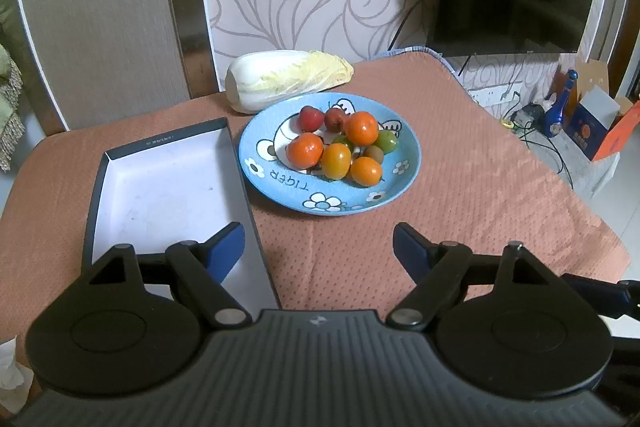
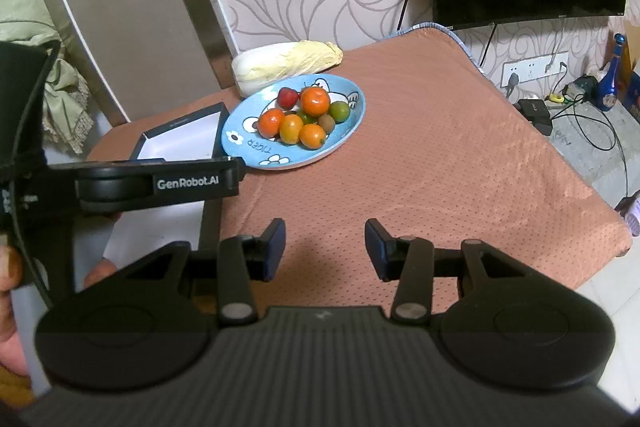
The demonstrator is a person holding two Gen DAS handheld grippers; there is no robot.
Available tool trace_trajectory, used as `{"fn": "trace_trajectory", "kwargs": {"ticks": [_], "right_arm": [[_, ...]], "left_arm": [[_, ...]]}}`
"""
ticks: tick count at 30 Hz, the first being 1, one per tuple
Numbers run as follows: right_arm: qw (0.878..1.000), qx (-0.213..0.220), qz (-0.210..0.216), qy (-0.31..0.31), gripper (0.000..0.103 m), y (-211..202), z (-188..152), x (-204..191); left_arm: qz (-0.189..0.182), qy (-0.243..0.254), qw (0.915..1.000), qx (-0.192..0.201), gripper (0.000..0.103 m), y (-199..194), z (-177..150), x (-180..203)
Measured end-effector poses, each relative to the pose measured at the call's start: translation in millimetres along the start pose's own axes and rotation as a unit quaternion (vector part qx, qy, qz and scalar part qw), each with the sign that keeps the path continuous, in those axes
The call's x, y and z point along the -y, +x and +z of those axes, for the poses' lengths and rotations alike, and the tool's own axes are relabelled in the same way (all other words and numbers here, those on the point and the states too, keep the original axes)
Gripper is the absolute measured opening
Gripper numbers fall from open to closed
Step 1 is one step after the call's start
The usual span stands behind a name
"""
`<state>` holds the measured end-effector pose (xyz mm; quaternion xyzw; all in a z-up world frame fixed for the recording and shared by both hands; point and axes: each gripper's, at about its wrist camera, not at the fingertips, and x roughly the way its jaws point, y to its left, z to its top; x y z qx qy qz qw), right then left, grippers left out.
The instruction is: Organize fruits
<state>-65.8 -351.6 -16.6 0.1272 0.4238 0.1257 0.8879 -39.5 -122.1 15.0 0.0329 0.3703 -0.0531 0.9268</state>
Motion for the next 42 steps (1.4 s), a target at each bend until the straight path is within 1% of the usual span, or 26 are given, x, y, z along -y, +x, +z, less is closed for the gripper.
{"fn": "trace_trajectory", "kwargs": {"ticks": [21,42], "right_arm": [[1.0,-0.01,0.0,0.006,0.046,2.0,-3.1,1.8],[1.0,-0.01,0.0,0.006,0.047,3.6,-2.4,1.5]], "left_arm": [[-0.007,0.012,0.9998,-0.011,0.085,2.3,-7.8,5.9],[-0.008,0.011,0.9998,-0.015,0.085,6.5,-5.0,5.2]]}}
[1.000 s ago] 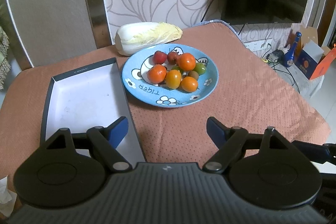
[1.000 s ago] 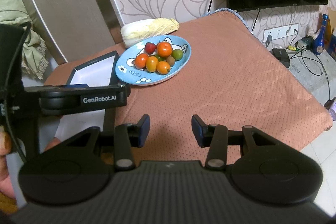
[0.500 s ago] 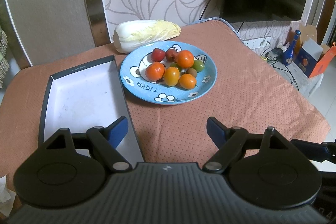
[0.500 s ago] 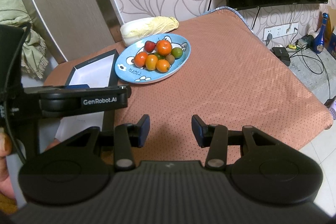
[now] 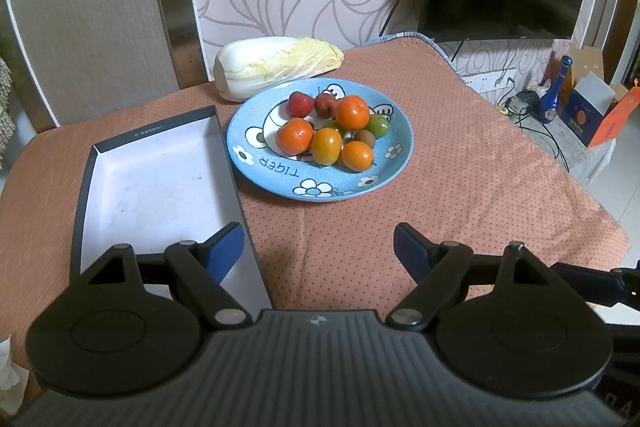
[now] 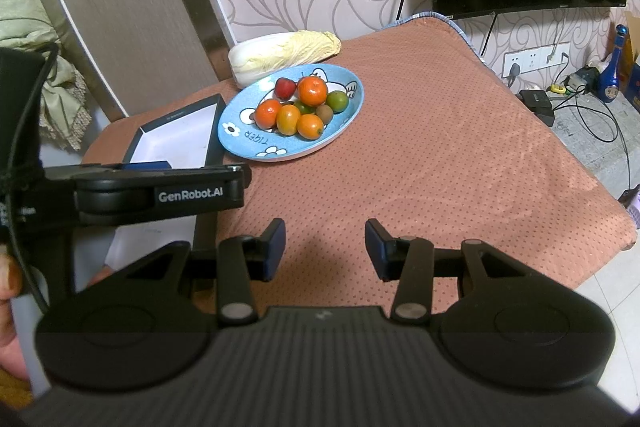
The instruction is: Organize fruits
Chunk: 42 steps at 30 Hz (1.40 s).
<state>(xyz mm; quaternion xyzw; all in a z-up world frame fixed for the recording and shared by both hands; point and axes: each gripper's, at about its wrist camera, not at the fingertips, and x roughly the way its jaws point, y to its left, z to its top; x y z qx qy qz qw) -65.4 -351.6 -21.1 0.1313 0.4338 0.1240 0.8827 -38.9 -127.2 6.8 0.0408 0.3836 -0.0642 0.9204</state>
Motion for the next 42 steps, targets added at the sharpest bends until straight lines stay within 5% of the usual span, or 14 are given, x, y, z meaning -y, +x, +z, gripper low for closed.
{"fn": "trace_trajectory", "kwargs": {"ticks": [42], "right_arm": [[1.0,-0.008,0.003,-0.002,0.047,15.2,11.4,-2.6]], "left_arm": [[-0.003,0.004,1.0,-0.008,0.086,13.5,5.1,-2.9]]}}
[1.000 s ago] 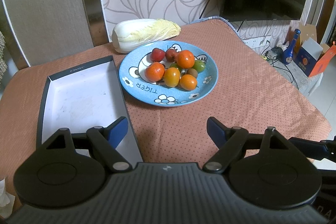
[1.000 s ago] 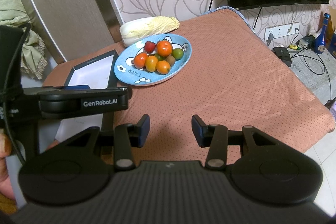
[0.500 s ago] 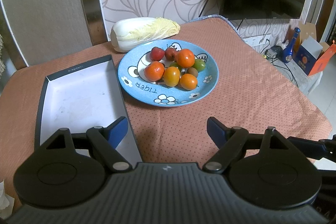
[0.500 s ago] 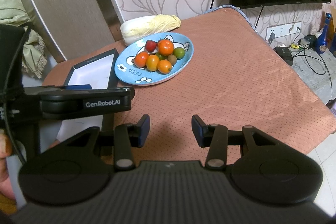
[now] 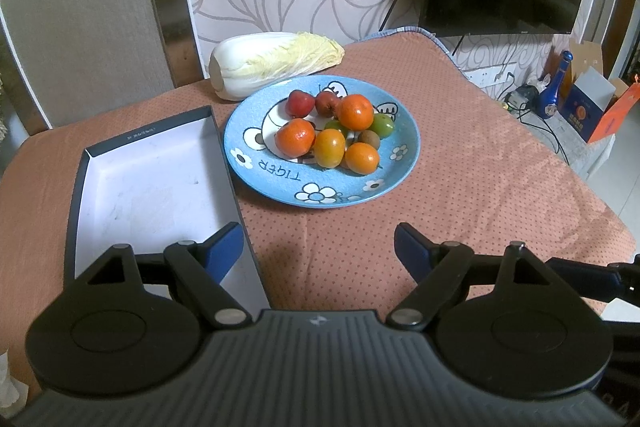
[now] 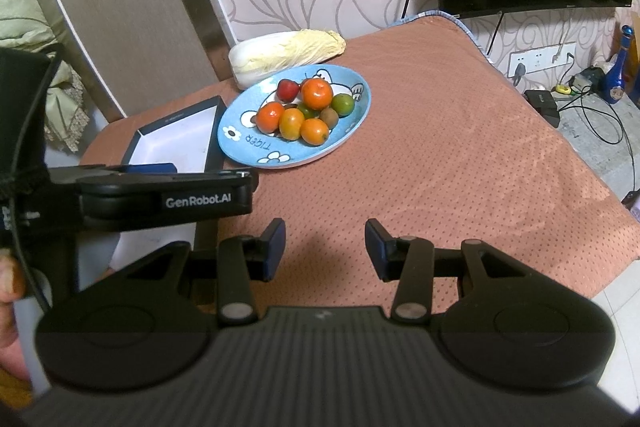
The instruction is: Organize fruits
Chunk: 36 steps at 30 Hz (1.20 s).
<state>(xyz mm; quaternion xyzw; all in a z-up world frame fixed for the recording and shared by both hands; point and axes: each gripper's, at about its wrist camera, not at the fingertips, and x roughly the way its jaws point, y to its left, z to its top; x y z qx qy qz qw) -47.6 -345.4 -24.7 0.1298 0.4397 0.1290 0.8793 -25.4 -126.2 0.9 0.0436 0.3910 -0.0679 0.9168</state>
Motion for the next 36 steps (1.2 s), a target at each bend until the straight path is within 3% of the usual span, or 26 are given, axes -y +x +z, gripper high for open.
{"fn": "trace_trajectory", "kwargs": {"ticks": [36], "right_arm": [[0.999,0.014,-0.028,0.016,0.047,9.5,7.3,6.9]], "left_arm": [[-0.016,0.001,0.9999,0.007,0.09,9.6,8.7,-9.6]]}}
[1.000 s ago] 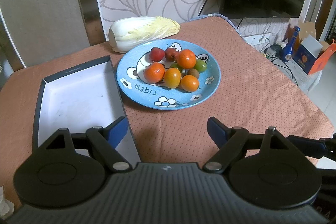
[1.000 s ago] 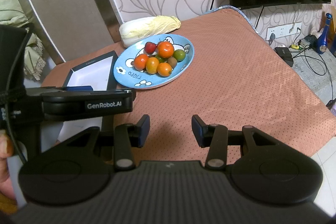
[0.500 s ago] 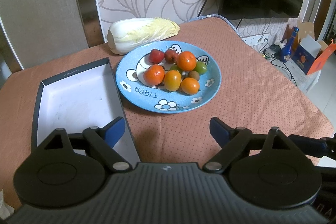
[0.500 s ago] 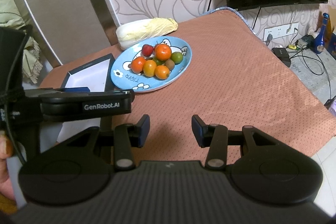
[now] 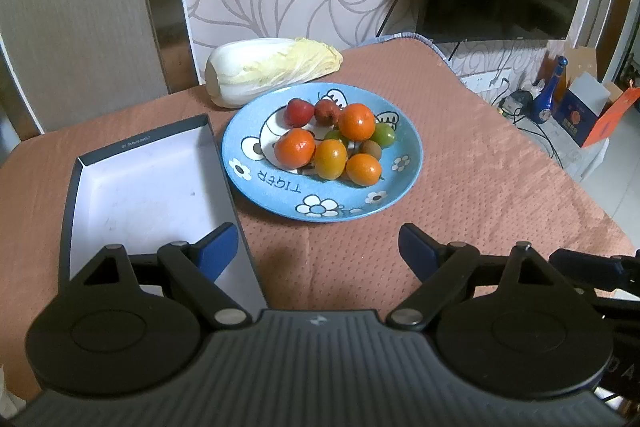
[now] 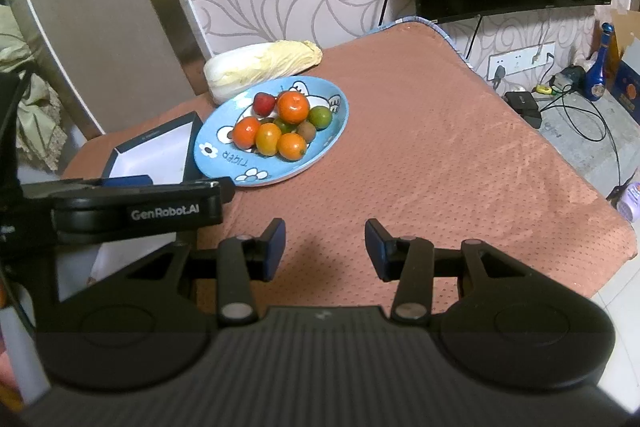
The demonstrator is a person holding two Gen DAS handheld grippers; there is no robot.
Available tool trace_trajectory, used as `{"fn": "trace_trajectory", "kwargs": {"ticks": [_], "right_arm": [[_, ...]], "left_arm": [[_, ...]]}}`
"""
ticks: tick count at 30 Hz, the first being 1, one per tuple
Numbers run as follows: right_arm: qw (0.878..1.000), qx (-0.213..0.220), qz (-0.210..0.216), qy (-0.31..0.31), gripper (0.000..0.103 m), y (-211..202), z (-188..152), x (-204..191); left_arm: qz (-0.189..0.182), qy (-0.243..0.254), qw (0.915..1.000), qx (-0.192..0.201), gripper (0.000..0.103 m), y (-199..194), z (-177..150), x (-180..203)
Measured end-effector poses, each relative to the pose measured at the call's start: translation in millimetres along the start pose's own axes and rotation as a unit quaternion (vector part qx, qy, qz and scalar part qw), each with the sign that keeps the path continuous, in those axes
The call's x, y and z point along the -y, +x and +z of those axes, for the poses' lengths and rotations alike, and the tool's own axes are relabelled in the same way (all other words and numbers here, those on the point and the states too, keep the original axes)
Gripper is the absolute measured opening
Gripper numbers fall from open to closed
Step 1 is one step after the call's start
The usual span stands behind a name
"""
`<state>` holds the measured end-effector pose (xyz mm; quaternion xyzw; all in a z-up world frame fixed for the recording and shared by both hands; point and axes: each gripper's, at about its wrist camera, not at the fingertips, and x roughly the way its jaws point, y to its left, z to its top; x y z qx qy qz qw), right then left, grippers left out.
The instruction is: Organize fruits
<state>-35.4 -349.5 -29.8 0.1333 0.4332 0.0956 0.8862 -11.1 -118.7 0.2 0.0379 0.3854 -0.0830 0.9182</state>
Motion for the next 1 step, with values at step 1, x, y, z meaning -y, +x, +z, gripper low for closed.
{"fn": "trace_trajectory", "kwargs": {"ticks": [1], "right_arm": [[1.0,0.0,0.0,0.0,0.047,0.4,0.2,-0.1]], "left_arm": [[-0.003,0.002,1.0,0.0,0.09,0.1,0.5,0.4]]}}
